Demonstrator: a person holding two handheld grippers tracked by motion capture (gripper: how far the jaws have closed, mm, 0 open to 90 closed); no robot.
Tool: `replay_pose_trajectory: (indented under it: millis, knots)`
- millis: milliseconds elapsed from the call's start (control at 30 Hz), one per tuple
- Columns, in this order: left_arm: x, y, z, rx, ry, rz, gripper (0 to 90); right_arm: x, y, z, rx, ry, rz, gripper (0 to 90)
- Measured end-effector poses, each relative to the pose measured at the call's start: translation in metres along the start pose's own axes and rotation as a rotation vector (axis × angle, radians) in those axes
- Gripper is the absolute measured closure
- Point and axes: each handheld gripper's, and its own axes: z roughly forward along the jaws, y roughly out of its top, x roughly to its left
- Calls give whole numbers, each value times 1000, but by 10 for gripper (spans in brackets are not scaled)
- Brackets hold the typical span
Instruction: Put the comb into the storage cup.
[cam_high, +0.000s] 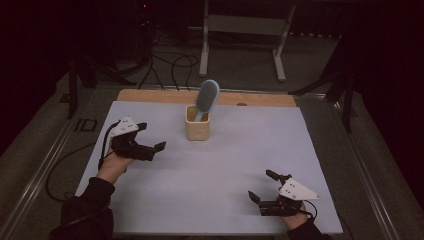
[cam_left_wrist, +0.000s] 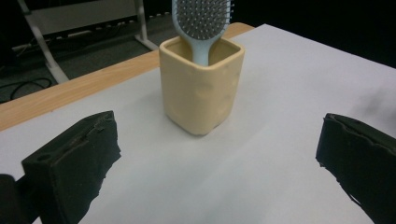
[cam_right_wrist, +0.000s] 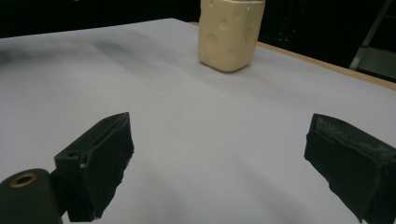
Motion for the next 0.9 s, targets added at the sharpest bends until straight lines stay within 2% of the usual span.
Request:
replay_pose_trajectory:
  millis: [400, 533, 733, 900]
  knots:
    - [-5, -24, -16, 28, 16, 4, 0, 0, 0, 1, 1, 1, -5, 76]
    - [-7, -32, -22, 26, 16, -6, 0, 0, 0, 1, 0, 1, -3, 76]
    - [-12, -45, -30, 45, 32, 10, 0, 1, 1, 1, 2, 2, -3, 76]
    - [-14, -59, -39, 42, 34, -10, 0, 1, 1, 1, 5, 1, -7, 76]
